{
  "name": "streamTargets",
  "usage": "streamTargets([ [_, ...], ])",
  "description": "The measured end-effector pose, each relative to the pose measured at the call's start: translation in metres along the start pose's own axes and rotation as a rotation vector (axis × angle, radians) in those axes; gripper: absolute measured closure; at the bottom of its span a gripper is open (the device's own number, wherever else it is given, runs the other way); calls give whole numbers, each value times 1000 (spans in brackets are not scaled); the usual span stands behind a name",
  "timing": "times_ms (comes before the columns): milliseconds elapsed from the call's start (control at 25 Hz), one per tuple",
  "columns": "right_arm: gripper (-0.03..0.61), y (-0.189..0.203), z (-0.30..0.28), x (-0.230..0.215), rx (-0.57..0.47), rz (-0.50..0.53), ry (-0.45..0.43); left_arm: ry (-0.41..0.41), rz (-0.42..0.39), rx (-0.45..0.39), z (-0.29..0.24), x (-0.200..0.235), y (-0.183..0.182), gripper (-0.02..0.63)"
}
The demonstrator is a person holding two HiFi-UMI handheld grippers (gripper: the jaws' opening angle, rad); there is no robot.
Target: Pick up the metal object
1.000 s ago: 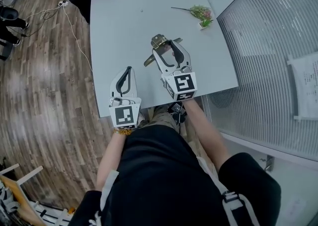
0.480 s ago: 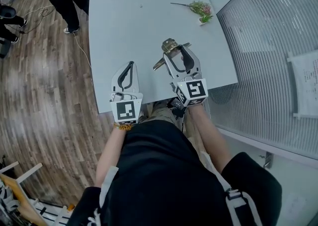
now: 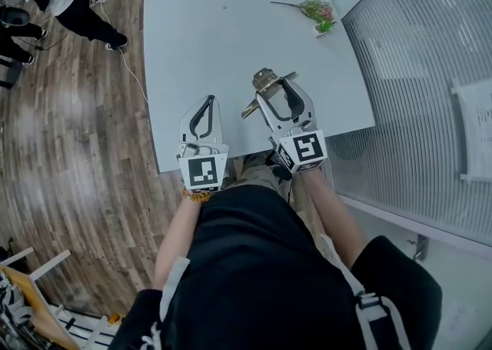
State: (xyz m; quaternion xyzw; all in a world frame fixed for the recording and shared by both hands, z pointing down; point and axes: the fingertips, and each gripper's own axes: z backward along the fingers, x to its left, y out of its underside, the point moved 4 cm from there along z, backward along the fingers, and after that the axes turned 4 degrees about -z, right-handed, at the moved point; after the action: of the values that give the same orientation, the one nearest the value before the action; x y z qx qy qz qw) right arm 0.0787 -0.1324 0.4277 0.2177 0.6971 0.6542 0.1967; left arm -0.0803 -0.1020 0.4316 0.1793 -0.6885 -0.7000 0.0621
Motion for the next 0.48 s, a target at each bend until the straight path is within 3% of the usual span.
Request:
streamTargets([
  [480, 319, 7, 7, 14, 27, -16, -3, -17, 3, 7, 2, 13, -3, 609],
])
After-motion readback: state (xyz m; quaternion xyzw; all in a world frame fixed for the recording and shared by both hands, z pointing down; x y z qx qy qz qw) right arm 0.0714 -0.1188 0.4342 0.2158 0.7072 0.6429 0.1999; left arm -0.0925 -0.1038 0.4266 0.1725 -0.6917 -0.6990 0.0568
